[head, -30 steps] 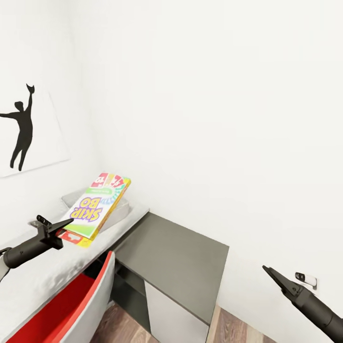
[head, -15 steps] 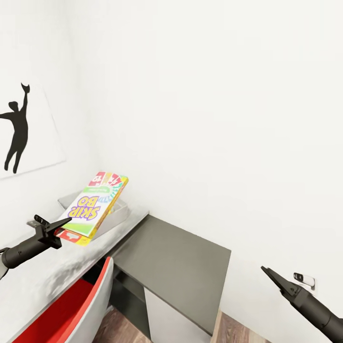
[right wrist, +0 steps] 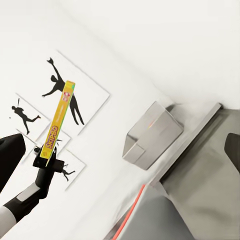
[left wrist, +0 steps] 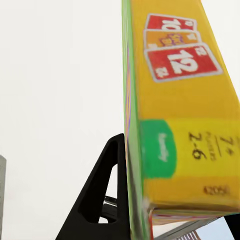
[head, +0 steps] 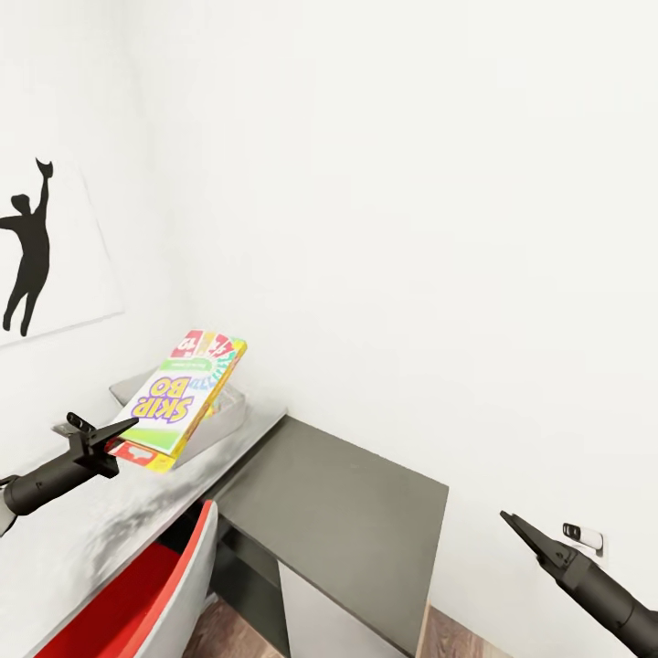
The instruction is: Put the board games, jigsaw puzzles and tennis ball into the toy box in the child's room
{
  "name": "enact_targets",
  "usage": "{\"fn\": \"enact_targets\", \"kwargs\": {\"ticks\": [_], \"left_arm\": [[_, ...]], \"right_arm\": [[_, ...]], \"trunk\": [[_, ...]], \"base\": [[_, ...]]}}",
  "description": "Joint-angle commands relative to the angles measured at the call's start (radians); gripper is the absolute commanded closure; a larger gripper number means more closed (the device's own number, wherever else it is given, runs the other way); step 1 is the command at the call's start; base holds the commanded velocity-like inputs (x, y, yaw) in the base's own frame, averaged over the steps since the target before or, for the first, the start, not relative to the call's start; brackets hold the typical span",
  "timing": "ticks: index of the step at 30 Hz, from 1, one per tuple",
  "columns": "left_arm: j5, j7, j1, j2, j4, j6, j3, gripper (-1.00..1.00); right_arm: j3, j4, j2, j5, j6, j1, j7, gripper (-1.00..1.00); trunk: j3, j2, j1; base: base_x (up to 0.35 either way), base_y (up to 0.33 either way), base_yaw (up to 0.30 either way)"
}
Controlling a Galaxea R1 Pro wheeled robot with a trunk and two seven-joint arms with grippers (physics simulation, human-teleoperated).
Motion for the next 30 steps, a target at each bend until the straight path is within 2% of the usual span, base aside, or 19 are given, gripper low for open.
{"fn": "enact_targets", "kwargs": {"ticks": [1,8,16,30], "left_arm": [[0.003,-0.001,-0.001,0.0,0.0,0.01,-0.001,1.0],[0.003,-0.001,0.0,0.0,0.0,0.01,-0.001,1.0],[0.003,-0.002,-0.001,0.0,0.0,0.01,-0.001,1.0],[0.004,-0.003,-0.001,0.001,0.001,0.01,-0.001,1.0]], "right_arm": [[0.0,-0.001,0.0,-0.004,0.01,-0.001,0.002,-1.0],[0.0,0.0,0.0,-0.003,0.011,-0.001,0.001,-1.0],[0.0,0.0,0.0,-0.006,0.011,-0.001,0.001,-1.0],[0.0,0.0,0.0,-0.005,0.009,-0.001,0.001,-1.0]], "trunk": [[-0.002,-0.002,0.001],[0.005,-0.002,0.001],[0.013,-0.002,0.001],[0.014,-0.002,0.001]], "base": [[0.034,0.011,-0.043],[0.044,0.016,-0.156],[0.19,0.151,-0.181],[0.044,0.102,-0.014]]}}
